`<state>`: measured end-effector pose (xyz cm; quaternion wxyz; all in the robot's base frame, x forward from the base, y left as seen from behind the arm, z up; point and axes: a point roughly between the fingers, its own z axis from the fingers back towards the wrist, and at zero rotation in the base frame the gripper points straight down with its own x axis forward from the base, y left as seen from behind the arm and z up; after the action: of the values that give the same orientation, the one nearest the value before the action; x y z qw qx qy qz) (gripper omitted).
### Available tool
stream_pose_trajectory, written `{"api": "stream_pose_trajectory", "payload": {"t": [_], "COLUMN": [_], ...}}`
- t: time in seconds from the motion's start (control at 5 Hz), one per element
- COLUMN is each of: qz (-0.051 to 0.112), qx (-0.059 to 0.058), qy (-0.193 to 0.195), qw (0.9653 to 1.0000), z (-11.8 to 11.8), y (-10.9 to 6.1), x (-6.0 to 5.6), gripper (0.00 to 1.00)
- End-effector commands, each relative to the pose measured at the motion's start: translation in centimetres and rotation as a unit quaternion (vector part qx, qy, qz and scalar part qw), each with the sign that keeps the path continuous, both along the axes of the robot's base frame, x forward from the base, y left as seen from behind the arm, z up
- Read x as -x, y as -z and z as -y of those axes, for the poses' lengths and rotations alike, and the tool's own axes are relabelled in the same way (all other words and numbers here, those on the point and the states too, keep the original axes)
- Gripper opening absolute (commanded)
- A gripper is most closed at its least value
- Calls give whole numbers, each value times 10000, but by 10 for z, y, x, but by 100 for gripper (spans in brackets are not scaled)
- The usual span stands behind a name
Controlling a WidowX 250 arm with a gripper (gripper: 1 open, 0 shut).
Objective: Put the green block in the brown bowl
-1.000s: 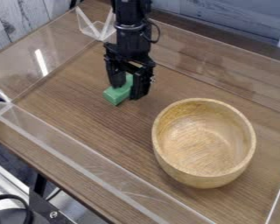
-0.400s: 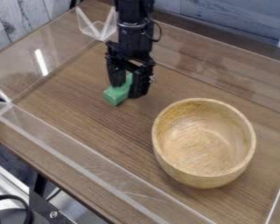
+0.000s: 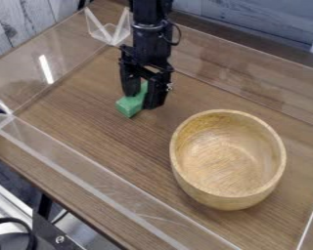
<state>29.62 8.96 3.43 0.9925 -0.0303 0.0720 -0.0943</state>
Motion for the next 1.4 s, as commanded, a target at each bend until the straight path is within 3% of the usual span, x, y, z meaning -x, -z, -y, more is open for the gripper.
{"api": "stream_pose_trajectory", "payload": {"t": [0.0, 0.2, 0.4, 0.6, 1.0, 1.2], "qz": [79, 178, 140, 137, 300, 508], "qx": [-94, -41, -87, -144, -198, -420], "qy": [35, 115, 171, 228, -7, -206], "qw": [9999, 9998, 9997, 9995, 9994, 9976], "z": [3, 3, 2, 3, 5, 14], "y": [-2, -10, -5, -4, -49, -83], "x": [-1, -1, -2, -4, -7, -11], "gripper": [100, 100, 0, 0, 0, 0]}}
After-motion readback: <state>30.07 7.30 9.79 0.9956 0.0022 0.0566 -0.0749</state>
